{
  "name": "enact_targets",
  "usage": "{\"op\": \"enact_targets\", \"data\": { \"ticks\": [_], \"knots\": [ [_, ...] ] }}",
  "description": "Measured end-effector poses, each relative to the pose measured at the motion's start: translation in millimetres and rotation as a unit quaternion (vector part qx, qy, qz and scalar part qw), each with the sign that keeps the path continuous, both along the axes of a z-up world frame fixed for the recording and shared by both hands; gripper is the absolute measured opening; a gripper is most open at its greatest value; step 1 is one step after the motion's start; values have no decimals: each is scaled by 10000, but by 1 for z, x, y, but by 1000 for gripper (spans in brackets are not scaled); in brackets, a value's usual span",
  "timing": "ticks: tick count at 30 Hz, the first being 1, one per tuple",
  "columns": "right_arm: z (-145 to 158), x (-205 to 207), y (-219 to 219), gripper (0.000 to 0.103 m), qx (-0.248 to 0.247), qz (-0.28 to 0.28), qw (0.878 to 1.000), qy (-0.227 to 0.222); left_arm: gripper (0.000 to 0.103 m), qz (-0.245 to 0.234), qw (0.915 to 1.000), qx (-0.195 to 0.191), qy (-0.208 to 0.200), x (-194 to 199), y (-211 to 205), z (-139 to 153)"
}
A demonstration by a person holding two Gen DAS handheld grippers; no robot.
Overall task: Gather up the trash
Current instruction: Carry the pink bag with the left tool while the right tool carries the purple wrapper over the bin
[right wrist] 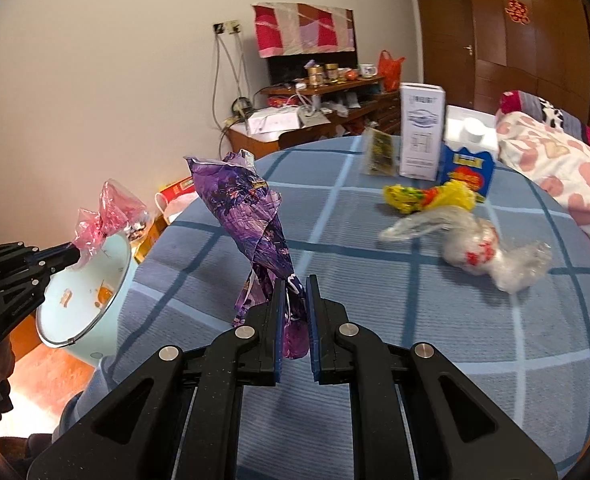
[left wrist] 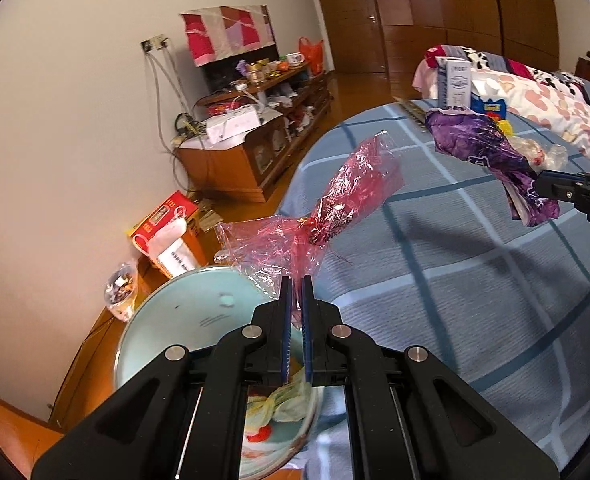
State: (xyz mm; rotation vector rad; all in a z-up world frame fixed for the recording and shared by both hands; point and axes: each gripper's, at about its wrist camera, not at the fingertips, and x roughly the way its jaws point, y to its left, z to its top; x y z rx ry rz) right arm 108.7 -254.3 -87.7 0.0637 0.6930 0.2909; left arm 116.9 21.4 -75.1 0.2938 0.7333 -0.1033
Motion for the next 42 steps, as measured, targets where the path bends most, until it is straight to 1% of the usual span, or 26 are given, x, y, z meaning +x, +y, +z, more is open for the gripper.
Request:
{"op": "enact_targets", "data": {
  "ticks": [10,22,42],
  "knots": [
    [5,5,42,11,-132,403,9991,-31,4,363,9993,-6,45,-11,40,-3],
    [3,9,86,11,-314,768,9965,19,4,721,9973,40,122,-18,78,-12],
    [3,11,130,11,-517,1185,9916,31,4,1102,9937,117,141,-28,112,-16]
  ]
}}
